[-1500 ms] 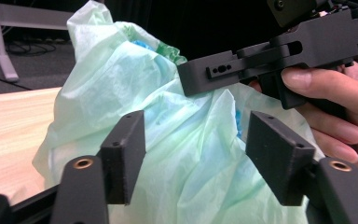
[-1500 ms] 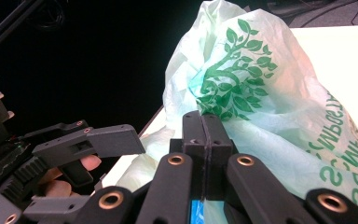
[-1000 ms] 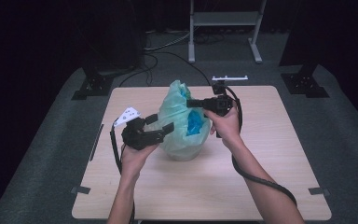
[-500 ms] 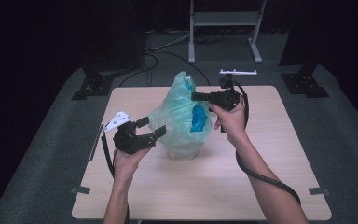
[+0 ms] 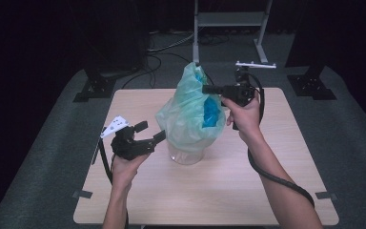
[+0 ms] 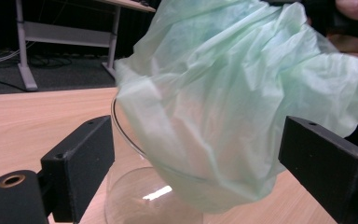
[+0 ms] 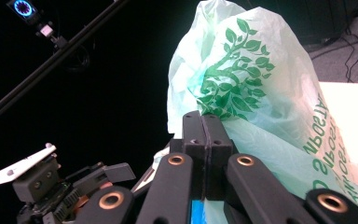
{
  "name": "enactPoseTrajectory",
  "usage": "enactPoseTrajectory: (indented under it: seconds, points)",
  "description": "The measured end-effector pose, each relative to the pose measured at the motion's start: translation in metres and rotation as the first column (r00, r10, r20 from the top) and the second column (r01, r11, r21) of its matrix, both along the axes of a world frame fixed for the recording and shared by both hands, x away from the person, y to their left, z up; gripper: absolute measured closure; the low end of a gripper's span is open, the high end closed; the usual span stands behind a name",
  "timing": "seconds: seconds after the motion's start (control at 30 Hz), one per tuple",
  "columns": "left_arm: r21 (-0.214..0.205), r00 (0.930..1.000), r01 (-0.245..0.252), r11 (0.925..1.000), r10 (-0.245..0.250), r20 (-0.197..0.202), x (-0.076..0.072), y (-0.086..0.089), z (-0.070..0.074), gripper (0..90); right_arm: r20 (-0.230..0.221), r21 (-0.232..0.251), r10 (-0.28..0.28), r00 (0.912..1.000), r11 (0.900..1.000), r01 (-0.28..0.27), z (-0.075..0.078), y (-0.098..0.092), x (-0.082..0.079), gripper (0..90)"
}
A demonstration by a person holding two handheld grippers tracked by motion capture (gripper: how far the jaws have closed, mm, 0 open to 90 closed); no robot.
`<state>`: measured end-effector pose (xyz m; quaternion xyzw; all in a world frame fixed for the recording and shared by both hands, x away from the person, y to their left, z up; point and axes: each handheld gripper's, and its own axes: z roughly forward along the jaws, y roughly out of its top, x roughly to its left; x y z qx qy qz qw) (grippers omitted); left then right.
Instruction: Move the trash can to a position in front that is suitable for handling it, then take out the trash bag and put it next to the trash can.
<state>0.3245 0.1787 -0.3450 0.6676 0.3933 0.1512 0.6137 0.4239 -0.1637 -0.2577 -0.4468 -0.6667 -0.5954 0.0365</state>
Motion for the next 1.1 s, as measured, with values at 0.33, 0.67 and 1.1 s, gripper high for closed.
enactPoseTrajectory:
  seconds: [0.33,0.67,1.1]
  points:
    - [0.009,1.0,0.009,0.9999,-0.009,-0.001,0.0,-0.003,-0.001,9.3,0.02,0.027,-0.023,0.9995,0.9994,0.022,0.012,-0.021,-0.005,90.0]
    - [0.009,0.9999,0.005,0.9999,-0.005,-0.011,0.002,-0.003,-0.003,9.3,0.039,0.034,-0.053,0.9978,0.9981,0.052,0.021,-0.046,-0.011,90.0]
    - [0.009,0.9999,0.011,0.9999,-0.011,-0.007,0.002,-0.005,-0.002,9.3,0.042,0.034,-0.119,0.992,0.9925,0.117,0.026,-0.09,-0.021,90.0]
